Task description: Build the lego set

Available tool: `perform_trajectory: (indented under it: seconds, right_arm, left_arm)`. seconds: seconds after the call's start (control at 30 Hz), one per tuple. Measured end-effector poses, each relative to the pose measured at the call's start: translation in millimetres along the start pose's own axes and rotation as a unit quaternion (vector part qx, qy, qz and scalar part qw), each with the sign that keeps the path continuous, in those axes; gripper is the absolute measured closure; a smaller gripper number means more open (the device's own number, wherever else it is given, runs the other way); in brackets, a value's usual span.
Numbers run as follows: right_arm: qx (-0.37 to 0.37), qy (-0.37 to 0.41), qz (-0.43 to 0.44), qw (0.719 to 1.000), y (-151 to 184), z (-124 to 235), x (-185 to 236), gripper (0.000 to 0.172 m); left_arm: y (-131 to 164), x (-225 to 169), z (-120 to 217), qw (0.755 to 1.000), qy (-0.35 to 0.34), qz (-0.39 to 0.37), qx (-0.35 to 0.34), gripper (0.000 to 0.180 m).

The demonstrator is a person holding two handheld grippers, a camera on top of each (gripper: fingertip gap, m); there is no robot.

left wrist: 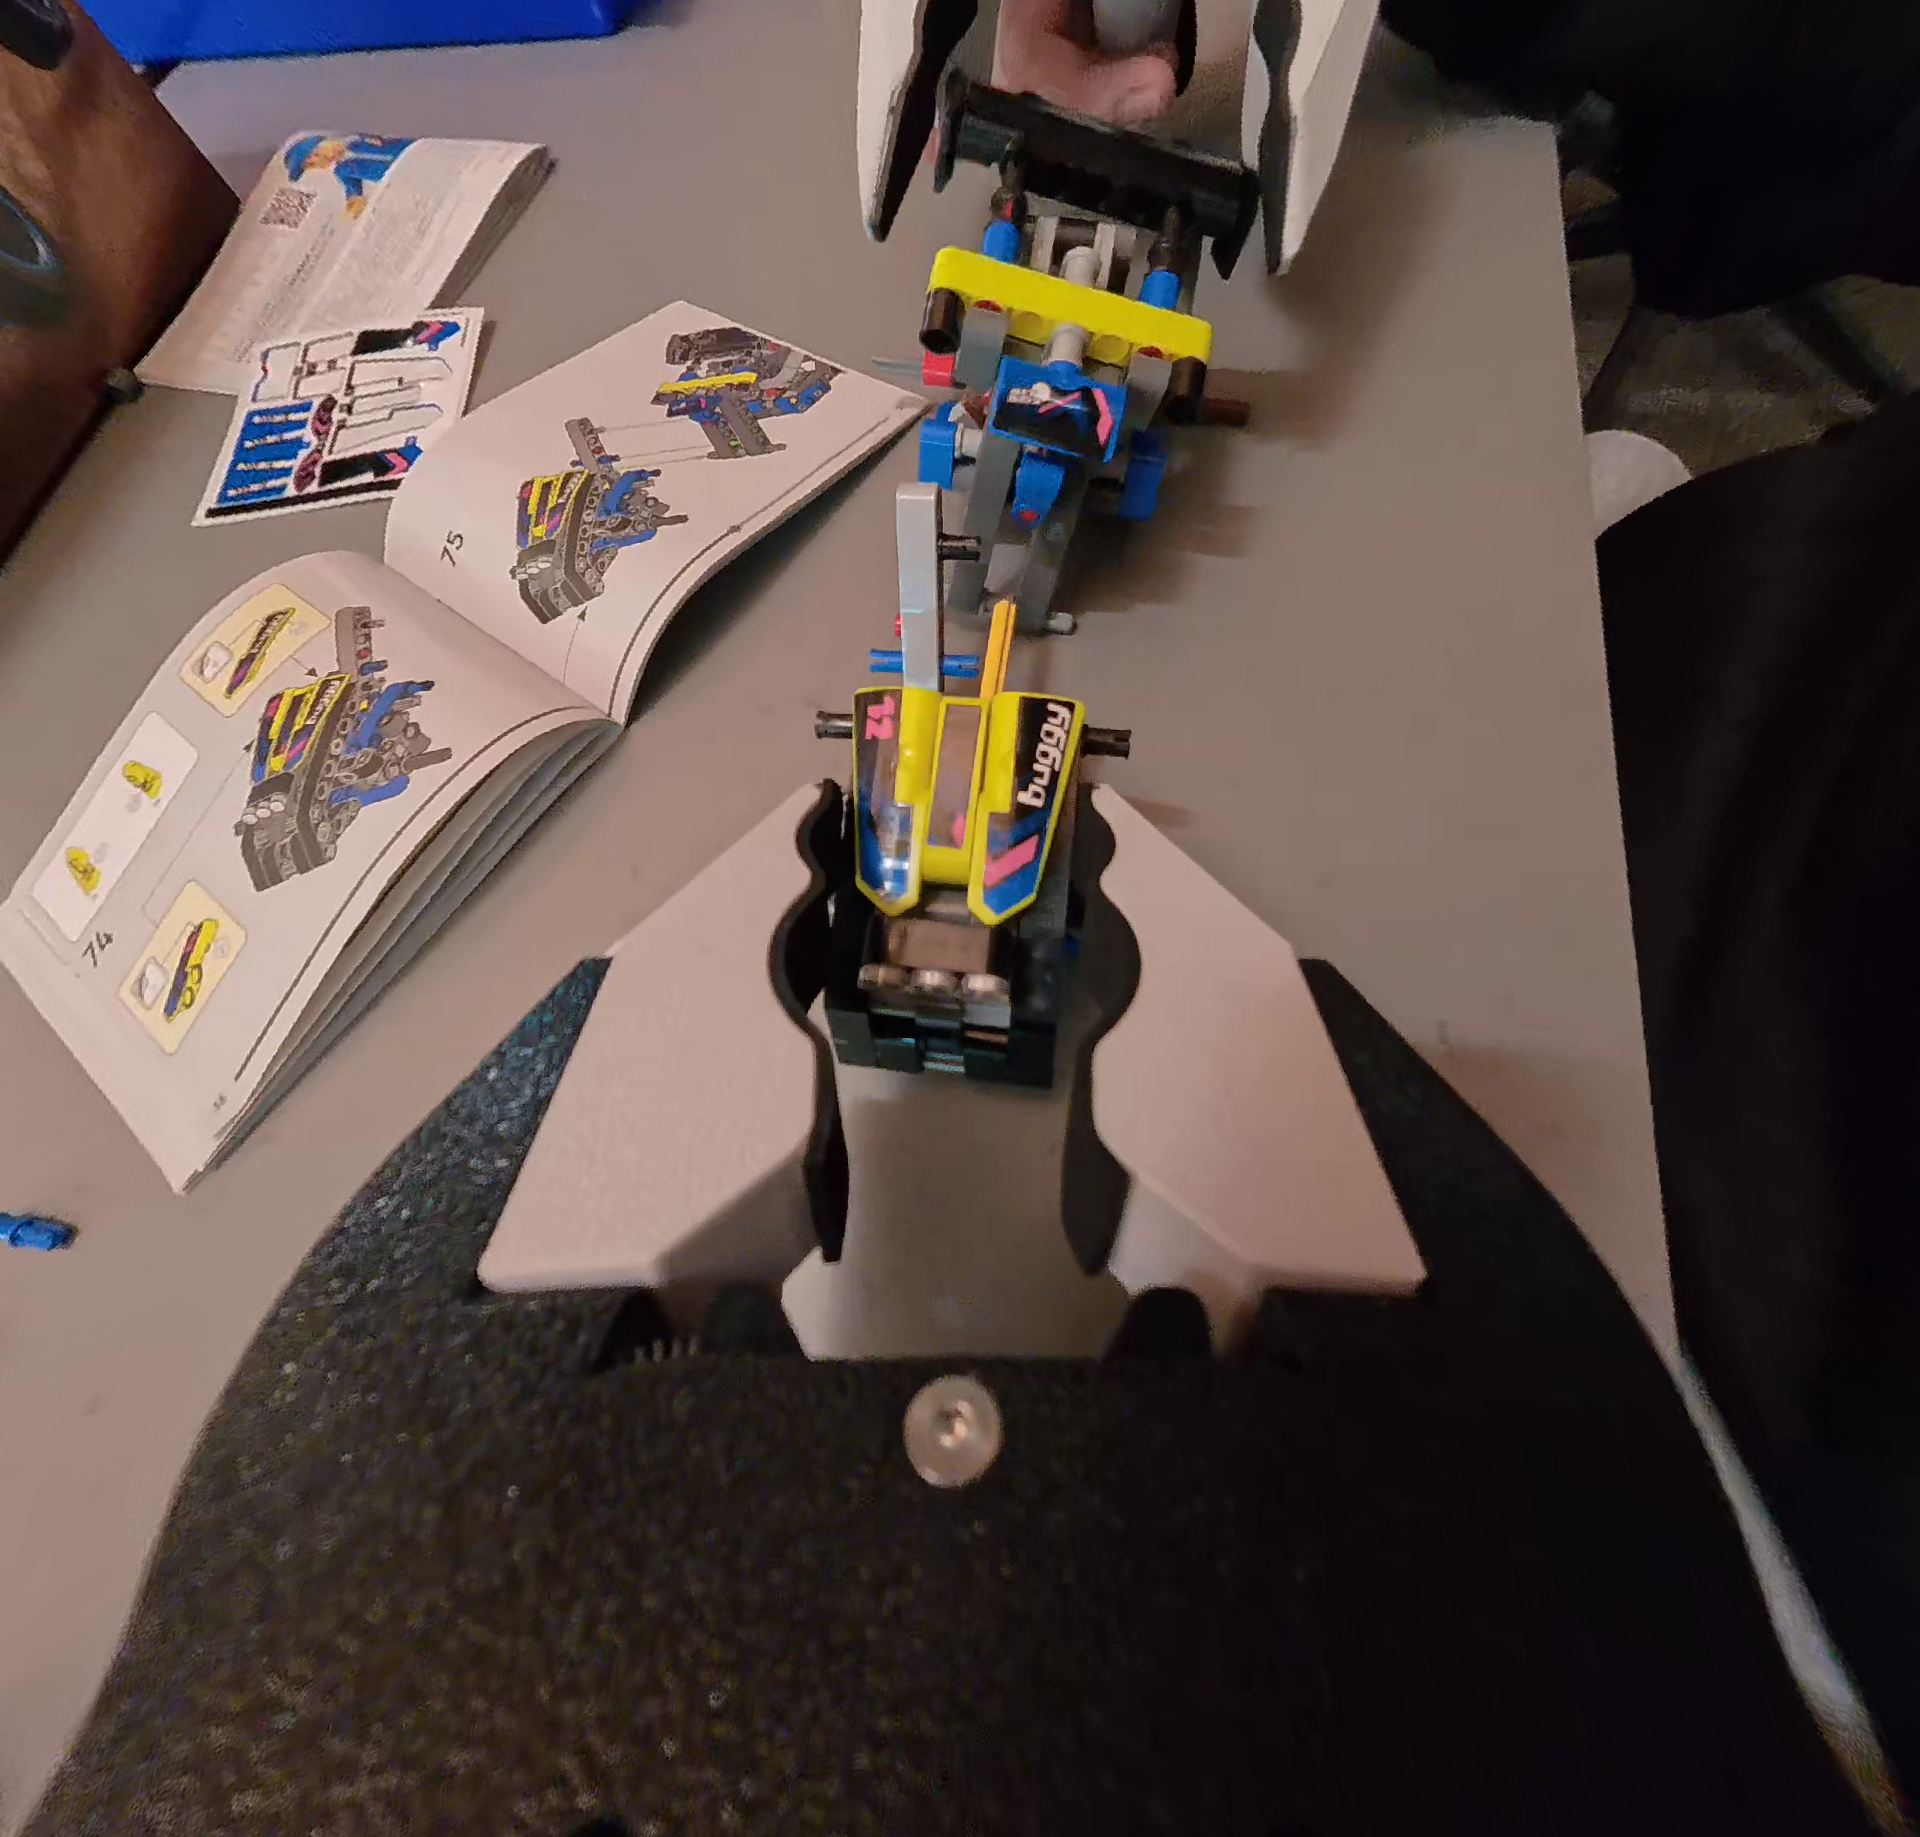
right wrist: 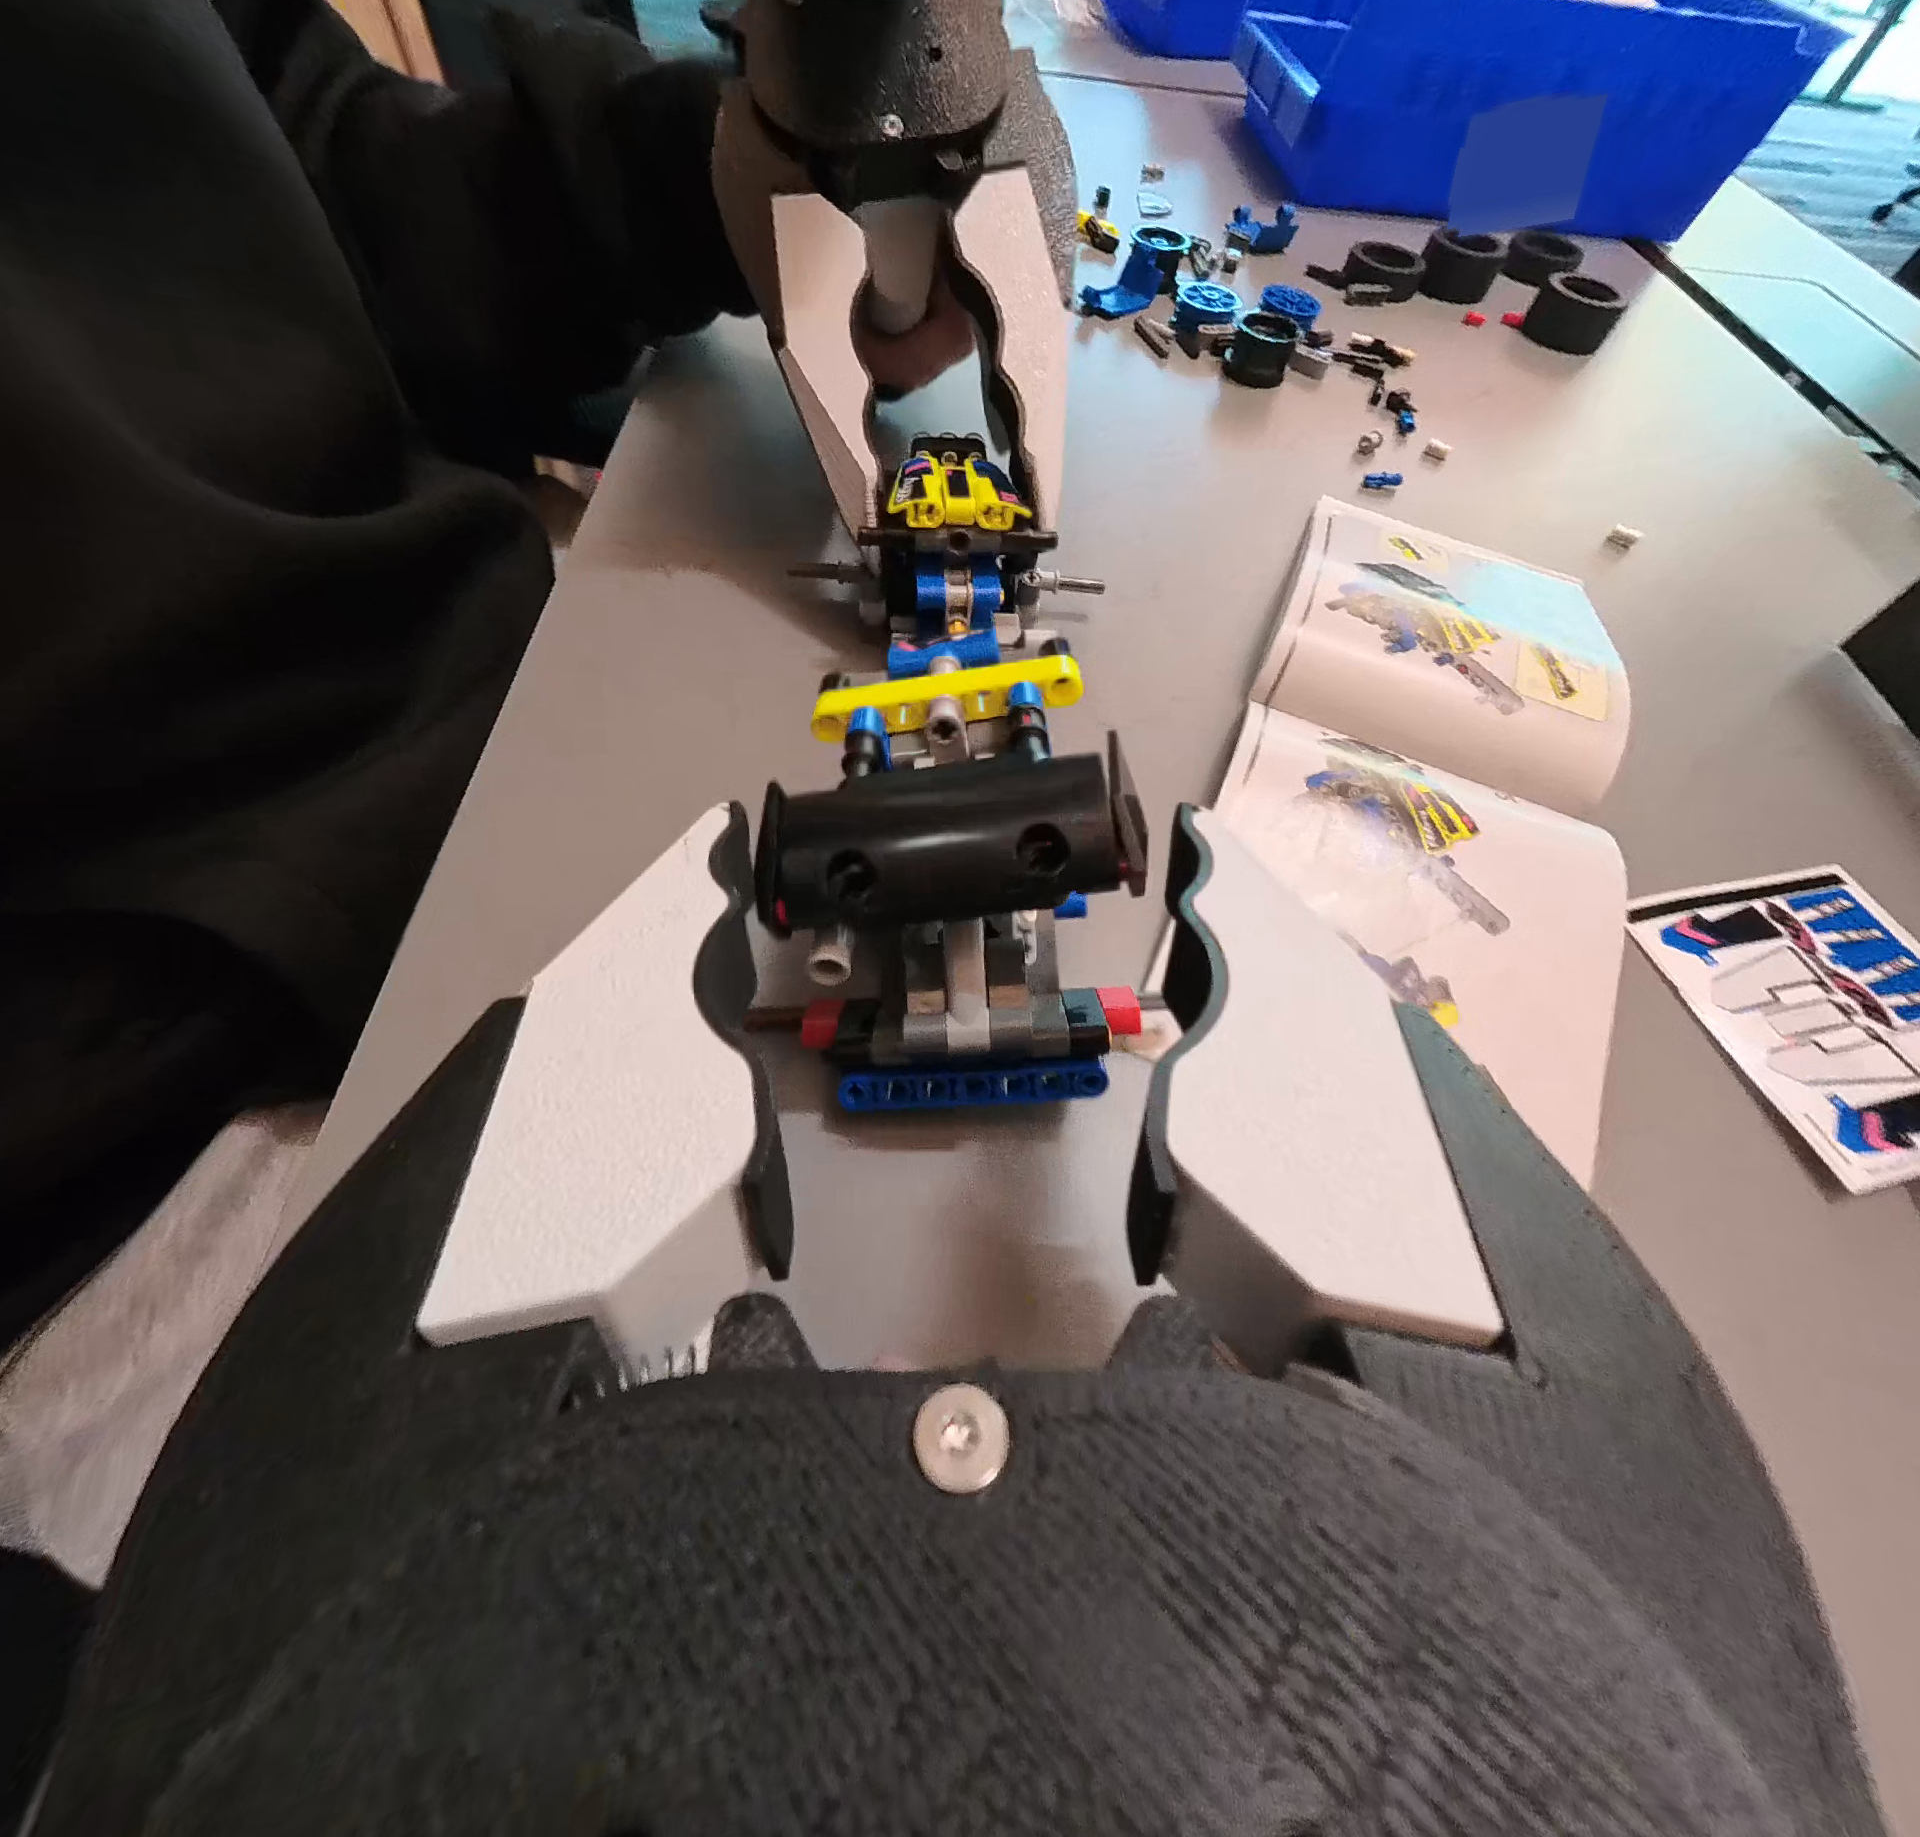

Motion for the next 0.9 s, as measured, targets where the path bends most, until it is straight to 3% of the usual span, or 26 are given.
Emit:
perform_trajectory:
  seconds: [0.03, 0.3, 0.43, 0.57, 0.7, 0.8, 0.9]
  right_arm:
    - [0.002, 0.009, -0.001, 1.0, -0.4, 3.9, 0.6, 0.095]
    - [0.028, 0.057, -0.007, 0.998, 7.4, 17.7, 7.5, 0.101]
    - [0.056, 0.127, -0.022, 0.99, 27.0, 39.4, -5.1, 0.116]
    - [0.072, 0.312, 0.008, 0.947, 47.0, 74.2, -38.1, 0.122]
    - [0.049, 0.459, 0.085, 0.883, 46.9, 89.8, -58.1, 0.144]
    - [0.163, 0.465, 0.126, 0.861, 63.9, 83.5, -61.8, 0.145]
    - [0.216, 0.469, 0.155, 0.842, 73.4, 82.8, -60.6, 0.146]
  left_arm:
    - [0.4, 0.2, -0.3, 1.0, 0.0, 0.003, -0.006, 0.14]
    - [-0.5, 3.9, -3.5, 1.0, -0.01, -0.015, -0.021, 0.14]
    - [0.2, 8.5, 4.1, 0.999, -0.006, -0.005, -0.044, 0.132]
    - [5.5, 23.7, 23.2, 0.995, -0.039, 0.01, -0.09, 0.124]
    - [2.8, 42.5, 42.9, 0.978, -0.086, 0.032, -0.187, 0.123]
    - [0.1, 47.1, 51.5, 0.965, -0.085, 0.037, -0.246, 0.127]
    - [-0.1, 46.8, 54.8, 0.961, -0.073, 0.031, -0.265, 0.129]
Point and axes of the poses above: each gripper's, where its closed fingertips meet, z back along the fingers, y out of its underside, x = y × z across the jaws, the point moved 8 cm from there along z, back along the fingers, and after that the axes turned 3 degrees about z, right-handed, at the moved point
